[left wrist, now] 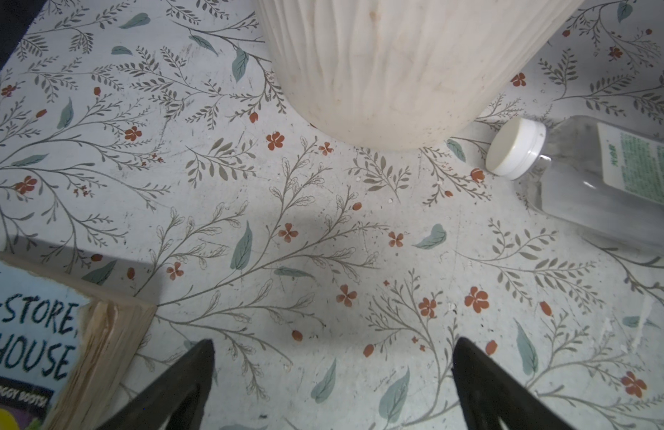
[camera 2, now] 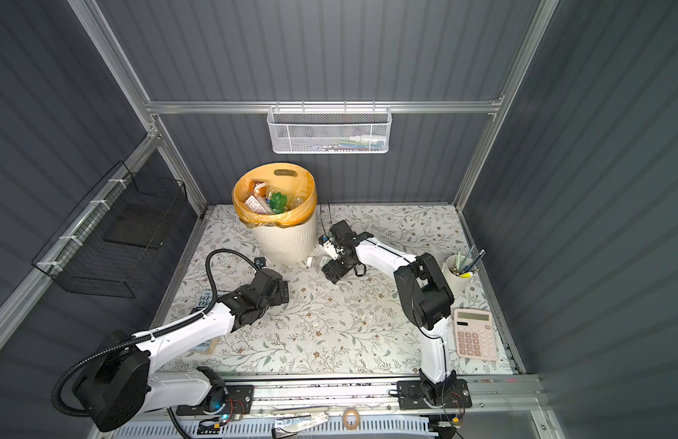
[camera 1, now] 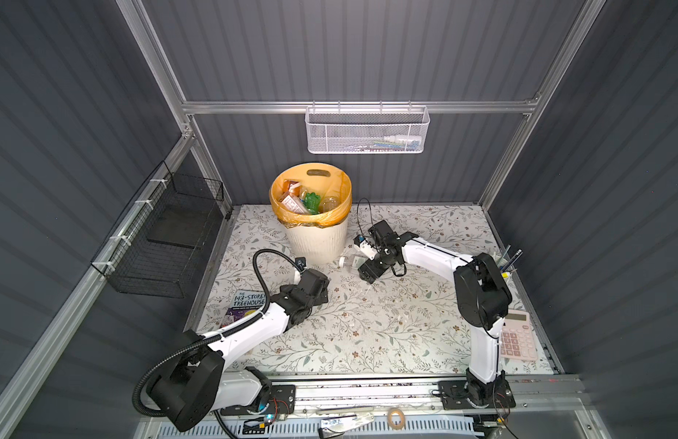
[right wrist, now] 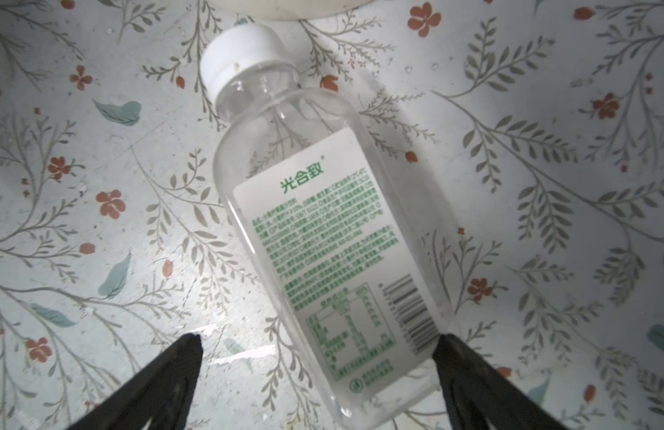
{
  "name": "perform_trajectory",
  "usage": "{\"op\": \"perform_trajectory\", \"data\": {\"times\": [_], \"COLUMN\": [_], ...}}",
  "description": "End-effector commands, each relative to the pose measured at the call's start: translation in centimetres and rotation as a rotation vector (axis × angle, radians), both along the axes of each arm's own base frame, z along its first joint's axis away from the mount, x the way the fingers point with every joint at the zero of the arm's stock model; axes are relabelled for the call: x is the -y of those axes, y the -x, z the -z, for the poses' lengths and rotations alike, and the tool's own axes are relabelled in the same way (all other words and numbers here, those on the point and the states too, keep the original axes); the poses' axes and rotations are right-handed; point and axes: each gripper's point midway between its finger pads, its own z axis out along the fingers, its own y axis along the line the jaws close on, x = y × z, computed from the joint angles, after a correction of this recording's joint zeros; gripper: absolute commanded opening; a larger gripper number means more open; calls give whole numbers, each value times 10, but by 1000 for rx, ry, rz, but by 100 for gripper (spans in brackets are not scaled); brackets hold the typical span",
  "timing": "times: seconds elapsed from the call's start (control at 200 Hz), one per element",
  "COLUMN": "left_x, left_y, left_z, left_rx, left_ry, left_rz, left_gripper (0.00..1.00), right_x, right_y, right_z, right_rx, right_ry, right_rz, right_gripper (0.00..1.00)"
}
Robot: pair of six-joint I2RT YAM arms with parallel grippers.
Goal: Throw the plastic bottles in the bin
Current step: Move the plastic bottle to the center of the table.
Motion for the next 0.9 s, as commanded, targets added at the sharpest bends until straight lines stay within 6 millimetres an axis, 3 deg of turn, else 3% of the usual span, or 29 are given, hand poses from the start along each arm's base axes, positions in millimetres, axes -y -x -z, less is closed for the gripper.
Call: {"op": "perform_trajectory", "data": {"times": [0.0, 0.325, 0.7, 0.895], "left_x": [-3, -1, 4, 6], "left_y": [1, 0, -3, -5], "left_z": [3, 7, 6, 5], "left_rx": [-17, -28, -33, -33], "left_ry": [-5, -7, -1, -6], "left_rz": [-9, -5, 11, 18], "left_gripper": [100, 100, 100, 100], "right_x": [9, 14, 3, -3], "right_y": [-5, -9, -27, -19], "right_z": [10, 3, 14, 26], "right_rx": [13, 62, 104, 47], "right_ry": [95, 102, 101, 83], "right_rz": [-4, 11, -37, -80], "right_gripper": [99, 99, 99, 93]}}
